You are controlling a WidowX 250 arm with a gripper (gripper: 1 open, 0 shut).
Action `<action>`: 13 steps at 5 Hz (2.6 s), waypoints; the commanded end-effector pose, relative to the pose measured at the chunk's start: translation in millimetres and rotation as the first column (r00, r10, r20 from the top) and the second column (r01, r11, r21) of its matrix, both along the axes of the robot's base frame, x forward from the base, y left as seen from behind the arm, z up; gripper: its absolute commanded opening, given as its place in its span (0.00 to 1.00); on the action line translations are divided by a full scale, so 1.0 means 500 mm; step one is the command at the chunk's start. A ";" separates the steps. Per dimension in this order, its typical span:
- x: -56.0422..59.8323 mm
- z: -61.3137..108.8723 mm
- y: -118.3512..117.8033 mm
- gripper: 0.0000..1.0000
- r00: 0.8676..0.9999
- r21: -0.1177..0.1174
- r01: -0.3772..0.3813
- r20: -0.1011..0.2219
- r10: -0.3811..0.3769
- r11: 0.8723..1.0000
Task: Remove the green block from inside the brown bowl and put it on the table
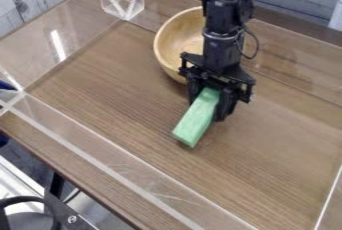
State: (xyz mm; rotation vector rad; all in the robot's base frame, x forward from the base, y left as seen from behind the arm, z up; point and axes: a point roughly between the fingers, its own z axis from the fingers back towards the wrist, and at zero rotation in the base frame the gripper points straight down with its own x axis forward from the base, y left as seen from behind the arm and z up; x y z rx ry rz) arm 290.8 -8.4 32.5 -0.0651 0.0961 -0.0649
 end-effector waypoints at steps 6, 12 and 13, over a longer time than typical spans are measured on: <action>0.129 0.032 -0.042 0.00 0.991 -0.010 0.067 0.116 -0.066 0.998; 0.133 0.038 -0.051 0.00 0.987 -0.023 0.100 0.130 -0.097 0.995; 0.132 0.040 -0.053 0.00 0.986 -0.026 0.106 0.133 -0.102 0.994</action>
